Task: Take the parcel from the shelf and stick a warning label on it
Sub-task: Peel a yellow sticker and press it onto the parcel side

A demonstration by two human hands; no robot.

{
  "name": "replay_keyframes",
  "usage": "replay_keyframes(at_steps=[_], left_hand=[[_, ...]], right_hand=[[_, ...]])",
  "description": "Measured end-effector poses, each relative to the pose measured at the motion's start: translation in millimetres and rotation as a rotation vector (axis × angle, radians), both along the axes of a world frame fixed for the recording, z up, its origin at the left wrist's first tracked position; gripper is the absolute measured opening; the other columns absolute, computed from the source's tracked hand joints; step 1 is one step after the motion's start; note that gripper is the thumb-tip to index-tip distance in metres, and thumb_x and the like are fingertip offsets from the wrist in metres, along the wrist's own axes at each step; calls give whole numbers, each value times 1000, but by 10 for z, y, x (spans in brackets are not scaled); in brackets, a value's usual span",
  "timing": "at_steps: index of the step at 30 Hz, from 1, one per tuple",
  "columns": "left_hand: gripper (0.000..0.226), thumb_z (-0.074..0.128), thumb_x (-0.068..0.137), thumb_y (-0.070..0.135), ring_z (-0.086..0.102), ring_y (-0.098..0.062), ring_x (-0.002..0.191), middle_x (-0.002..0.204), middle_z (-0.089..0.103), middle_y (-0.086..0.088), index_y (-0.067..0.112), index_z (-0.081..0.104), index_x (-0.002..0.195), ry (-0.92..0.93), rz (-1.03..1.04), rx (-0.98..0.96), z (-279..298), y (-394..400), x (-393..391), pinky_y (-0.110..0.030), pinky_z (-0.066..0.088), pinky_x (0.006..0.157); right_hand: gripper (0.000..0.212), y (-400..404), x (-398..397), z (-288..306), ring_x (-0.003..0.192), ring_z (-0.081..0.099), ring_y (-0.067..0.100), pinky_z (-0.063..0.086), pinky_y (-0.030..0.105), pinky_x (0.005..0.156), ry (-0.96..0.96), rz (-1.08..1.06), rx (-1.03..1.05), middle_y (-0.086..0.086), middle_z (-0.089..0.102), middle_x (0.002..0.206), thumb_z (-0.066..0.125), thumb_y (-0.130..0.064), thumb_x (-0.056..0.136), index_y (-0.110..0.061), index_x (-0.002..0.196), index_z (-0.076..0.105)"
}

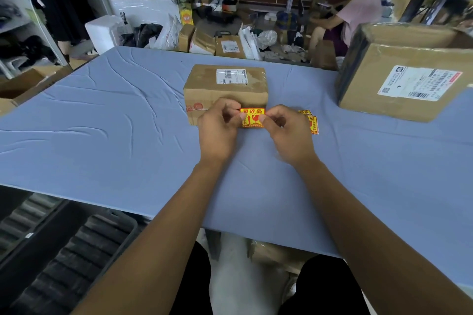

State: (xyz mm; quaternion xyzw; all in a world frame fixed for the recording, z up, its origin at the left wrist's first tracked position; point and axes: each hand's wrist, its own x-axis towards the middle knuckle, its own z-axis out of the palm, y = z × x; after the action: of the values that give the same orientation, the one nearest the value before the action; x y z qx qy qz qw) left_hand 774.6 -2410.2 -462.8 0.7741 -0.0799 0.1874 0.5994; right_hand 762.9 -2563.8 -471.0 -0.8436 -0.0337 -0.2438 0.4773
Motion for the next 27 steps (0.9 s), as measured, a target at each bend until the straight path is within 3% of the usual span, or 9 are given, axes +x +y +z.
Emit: replay_keyframes(at_steps=[4,9,12,16,21,24,27], left_hand=[[17,74,83,8,63,-11,74,76,65,4,15,59,89,54,125,59,30,-66,75,-12,46,65],[16,73,85,11,64,-18,80,92,70,-6,6,67,99,-26,173,167,6,-131,104,-26,52,77],[20,75,83,16,55,-14,79,102,64,-8,7,68,100,-57,197,222,-54,-150,104,-25,49,77],[23,76,83,15,60,-17,88,107,61,-8,8,69,103,-38,105,168,-97,-157,108,-21,49,84],[17,70,88,12,60,-14,89,102,57,-3,8,70,104,-45,35,135,-115,-143,84,-12,48,83],[6,68,89,14,61,-15,84,97,68,-11,11,70,93,-26,56,115,-129,-101,82,-20,49,78],[9,67,90,21,65,-20,84,94,72,-8,13,71,88,21,120,124,-130,-85,80,-32,53,79]], right_hand=[[17,-31,25,6,54,54,-7,33,7,53,33,-67,-68,-18,53,54,66,-23,90,-13,76,69],[18,-44,94,-25,55,53,2,33,12,56,11,-34,-106,-18,53,57,64,-23,91,-9,80,70],[16,-57,96,-69,60,52,1,36,17,59,-13,15,-87,-19,52,62,63,-19,92,-6,84,68],[13,-66,73,-71,65,53,0,37,15,63,-89,81,-108,-18,54,72,62,-16,92,-7,85,66],[14,-84,39,-64,66,54,6,42,25,63,-85,138,-88,-9,57,76,60,-17,92,-7,86,66],[14,-83,44,-68,66,53,3,42,21,63,-48,120,-66,-13,58,74,61,-19,91,-7,87,67],[15,-57,72,-70,62,54,-1,36,11,60,-10,31,-90,-16,58,66,65,-22,90,-9,84,70]])
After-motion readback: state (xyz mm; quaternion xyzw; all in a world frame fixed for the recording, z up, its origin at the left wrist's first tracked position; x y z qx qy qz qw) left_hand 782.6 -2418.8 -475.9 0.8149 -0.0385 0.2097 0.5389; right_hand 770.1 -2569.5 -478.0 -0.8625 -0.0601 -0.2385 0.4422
